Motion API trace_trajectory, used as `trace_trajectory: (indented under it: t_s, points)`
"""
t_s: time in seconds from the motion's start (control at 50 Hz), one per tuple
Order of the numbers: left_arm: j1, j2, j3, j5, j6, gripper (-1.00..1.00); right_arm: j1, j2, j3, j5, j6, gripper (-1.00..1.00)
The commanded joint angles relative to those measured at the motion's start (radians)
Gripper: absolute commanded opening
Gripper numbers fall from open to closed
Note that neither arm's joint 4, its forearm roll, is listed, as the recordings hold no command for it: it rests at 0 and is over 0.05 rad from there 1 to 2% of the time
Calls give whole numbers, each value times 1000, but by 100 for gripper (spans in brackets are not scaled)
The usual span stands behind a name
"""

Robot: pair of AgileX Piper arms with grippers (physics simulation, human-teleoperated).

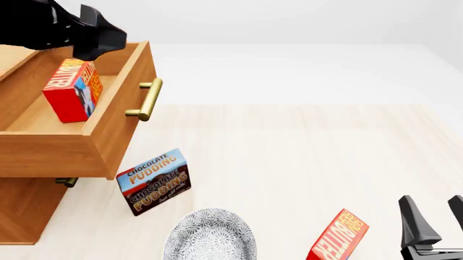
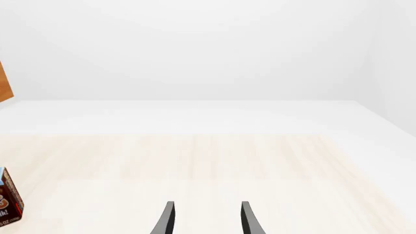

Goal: Put the butter at the front in the top drawer of the cabinet and close it.

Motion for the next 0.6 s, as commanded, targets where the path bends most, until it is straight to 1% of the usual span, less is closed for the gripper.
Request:
trace_trajectory:
  t_s: [0.02, 0.06, 0.12, 0.18, 0.28, 0.32, 0.42, 0.46, 0.48, 0.5, 0.52, 0.6]
  points:
    - [-95, 108, -42, -87, -22, 100, 0, 0, 0, 0, 0, 100]
    - [-100, 112, -38, -101, -24, 100, 0, 0, 0, 0, 0, 100]
    - [-130, 161, -54, -138, -40, 100, 0, 1, 0, -1, 0, 100]
    - [-138, 181, -52, -153, -44, 100, 0, 1, 0, -1, 0, 100]
    - [-158, 208, -50, -196, -73, 100, 0, 2, -1, -2, 0, 100]
    - [-156, 232, -33, -221, -70, 100, 0, 3, -1, -2, 0, 100]
    - [-169, 263, 2, -284, -90, 100, 0, 3, -1, -3, 0, 100]
    - [-169, 263, 2, -284, -90, 100, 0, 3, -1, -3, 0, 100]
    - [-166, 274, 12, -323, -93, 100, 0, 2, 0, -2, 0, 100]
    - [-163, 279, 15, -332, -90, 100, 0, 2, 0, -2, 0, 100]
    - [-163, 297, 20, -352, -104, 100, 0, 2, 0, -2, 0, 100]
    - [-167, 319, 25, -382, -114, 100, 0, 1, 0, -1, 0, 100]
